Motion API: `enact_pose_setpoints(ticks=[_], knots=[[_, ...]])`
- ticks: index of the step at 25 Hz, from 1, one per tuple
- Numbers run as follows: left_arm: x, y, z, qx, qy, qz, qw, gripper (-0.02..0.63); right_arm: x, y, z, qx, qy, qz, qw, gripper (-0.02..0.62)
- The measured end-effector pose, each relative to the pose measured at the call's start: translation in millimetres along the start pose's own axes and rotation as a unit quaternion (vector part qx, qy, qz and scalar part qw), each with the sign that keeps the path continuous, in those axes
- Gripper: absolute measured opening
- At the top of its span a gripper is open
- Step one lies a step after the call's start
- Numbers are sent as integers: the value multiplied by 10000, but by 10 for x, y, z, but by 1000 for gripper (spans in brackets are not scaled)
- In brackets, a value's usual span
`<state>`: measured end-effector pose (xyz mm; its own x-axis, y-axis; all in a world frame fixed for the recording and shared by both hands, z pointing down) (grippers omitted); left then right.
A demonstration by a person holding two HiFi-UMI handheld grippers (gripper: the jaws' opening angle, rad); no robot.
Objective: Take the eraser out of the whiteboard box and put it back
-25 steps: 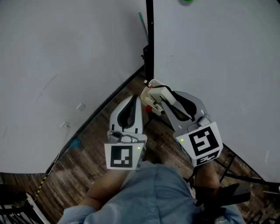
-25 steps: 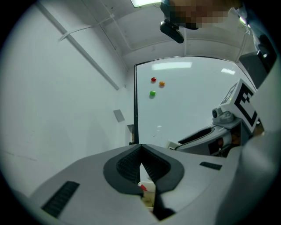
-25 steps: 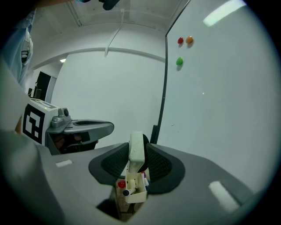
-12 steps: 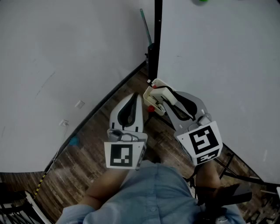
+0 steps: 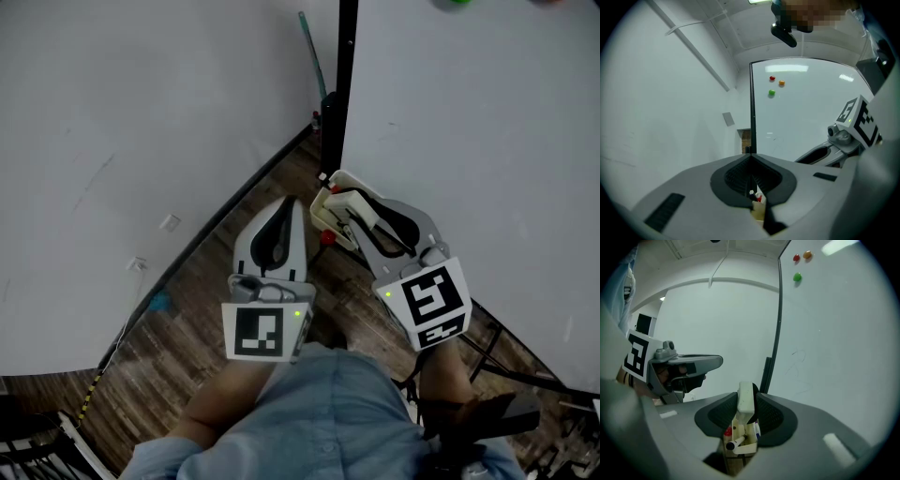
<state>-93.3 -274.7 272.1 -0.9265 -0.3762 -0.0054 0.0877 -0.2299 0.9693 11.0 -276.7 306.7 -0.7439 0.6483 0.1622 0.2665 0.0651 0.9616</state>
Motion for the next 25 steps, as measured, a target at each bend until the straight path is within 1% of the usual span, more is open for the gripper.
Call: enact_pose_setpoints(ticks=[9, 14, 25], knots=[[101, 74, -127, 52, -6, 3, 10000, 3, -41, 159, -168, 228, -55, -91, 9997, 124], [117, 116, -191, 111, 75, -19, 9999, 3, -28, 217, -243, 328, -151, -134, 9993, 124], [210, 200, -273, 218, 60, 7, 9997, 3, 58, 447, -422, 814, -325, 63, 9961, 126]])
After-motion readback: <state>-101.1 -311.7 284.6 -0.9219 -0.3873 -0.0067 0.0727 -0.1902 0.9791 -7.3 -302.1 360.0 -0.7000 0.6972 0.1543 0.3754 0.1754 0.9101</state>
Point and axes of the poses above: the fingertips, and each gripper's own axes: z backward along the fingers, x to its left, y out of its underside, the point moved 2 cm from there along z, backward along the fingers, and after that the axes turned 7 degrees about -x, right-handed, at the moved point
